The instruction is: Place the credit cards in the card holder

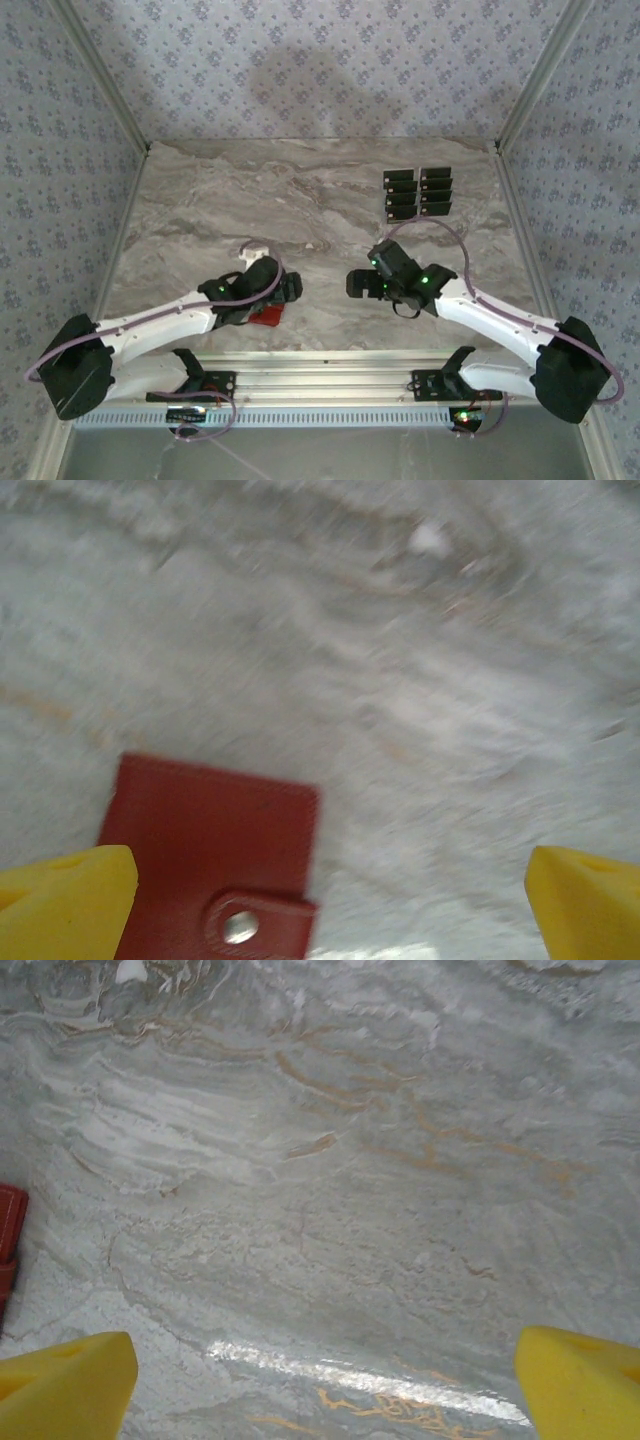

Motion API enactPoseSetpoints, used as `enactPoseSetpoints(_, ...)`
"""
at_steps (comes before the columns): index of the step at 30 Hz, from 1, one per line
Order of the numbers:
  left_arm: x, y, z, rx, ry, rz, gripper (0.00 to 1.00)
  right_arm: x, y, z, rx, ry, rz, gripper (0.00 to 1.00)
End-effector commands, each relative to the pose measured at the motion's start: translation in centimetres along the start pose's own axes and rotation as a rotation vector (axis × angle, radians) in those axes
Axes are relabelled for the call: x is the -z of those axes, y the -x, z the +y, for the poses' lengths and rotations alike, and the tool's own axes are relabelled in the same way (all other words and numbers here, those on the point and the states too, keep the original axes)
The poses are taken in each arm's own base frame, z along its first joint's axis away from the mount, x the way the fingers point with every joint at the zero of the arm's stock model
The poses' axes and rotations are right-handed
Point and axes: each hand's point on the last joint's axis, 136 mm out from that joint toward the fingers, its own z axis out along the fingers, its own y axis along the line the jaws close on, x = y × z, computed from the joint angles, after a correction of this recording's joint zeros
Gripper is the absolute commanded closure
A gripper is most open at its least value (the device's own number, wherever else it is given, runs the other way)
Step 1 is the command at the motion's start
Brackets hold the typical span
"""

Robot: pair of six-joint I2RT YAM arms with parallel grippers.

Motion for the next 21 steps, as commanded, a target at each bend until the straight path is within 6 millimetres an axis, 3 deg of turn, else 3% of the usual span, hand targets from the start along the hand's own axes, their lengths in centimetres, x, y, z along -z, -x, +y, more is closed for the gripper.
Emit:
enactPoseSetpoints(1,-0.2,-1.0,2.3,0.023,0.063,0.002,0.0,-0.3,-0.3,0.9,-0.005,-0.004,0.01,0.02)
enactPoseSetpoints(6,-0.4,-1.7,3.8,0.041,0.09,-0.008,0.0,-0.8,-1.0,2.6,0.045,-0.001,0.035,0.03)
enactPoseSetpoints(11,-1.0,-2.3,3.9,0.047,0.069,-0.005,0.0,-1.3,-1.3,3.7,0.073,-0.004,0.049,0.03)
enactPoseSetpoints(16,-1.6,-2.9,2.7,0.076,0.006,0.013,0.0,-1.0,-1.0,3.6,0.073,-0.022,0.045,0.03)
enactPoseSetpoints(21,-1.5,-2.5,0.4,0.108,-0.08,-0.009,0.0,-0.4,-0.7,3.3,0.068,-0.039,0.049,0.03)
